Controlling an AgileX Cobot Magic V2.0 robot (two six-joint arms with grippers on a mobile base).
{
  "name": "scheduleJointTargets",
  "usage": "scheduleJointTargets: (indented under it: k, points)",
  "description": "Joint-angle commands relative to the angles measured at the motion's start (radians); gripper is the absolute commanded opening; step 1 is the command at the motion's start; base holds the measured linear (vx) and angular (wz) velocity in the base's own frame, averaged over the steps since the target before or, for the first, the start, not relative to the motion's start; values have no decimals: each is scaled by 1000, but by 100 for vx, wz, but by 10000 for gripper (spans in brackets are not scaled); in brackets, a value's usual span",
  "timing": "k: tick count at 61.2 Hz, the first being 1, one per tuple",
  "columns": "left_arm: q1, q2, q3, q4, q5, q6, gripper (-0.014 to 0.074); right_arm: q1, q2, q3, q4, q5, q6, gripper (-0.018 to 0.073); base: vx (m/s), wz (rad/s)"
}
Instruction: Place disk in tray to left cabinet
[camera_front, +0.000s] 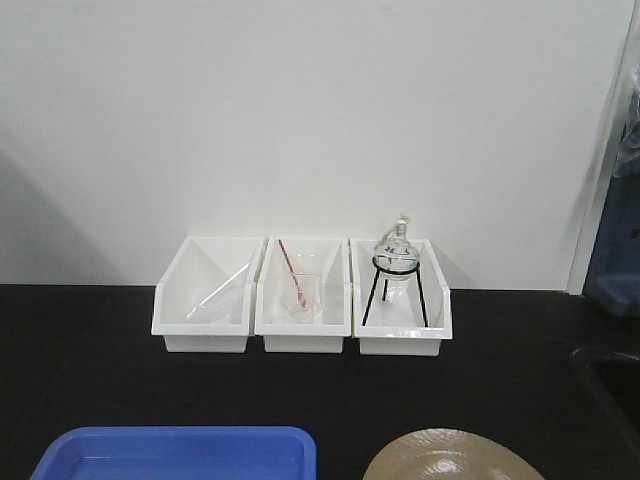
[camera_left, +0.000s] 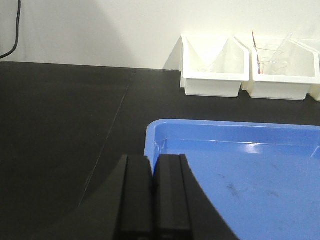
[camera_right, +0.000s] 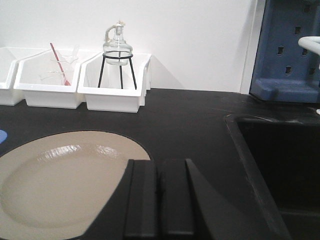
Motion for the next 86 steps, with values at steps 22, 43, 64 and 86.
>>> scheduleJointTargets:
  k: [22, 43, 64, 86]
  points:
    - [1, -6, 10, -17, -231, -10, -6, -6, -12, 19, -12, -174, -1, -4, 0, 0]
    - [1, 11, -255, -37, -208, -31, -6, -6, -5, -123, 88, -354, 51, -1, 0, 0]
    - [1, 301, -422, -5, -5, 77, -3, -6, 233, -307, 58, -51, 47, 29, 0, 0]
    - [1, 429, -418, -5, 4, 77, 155, -6, 481, -307, 67, -193, 48, 377, 0, 0]
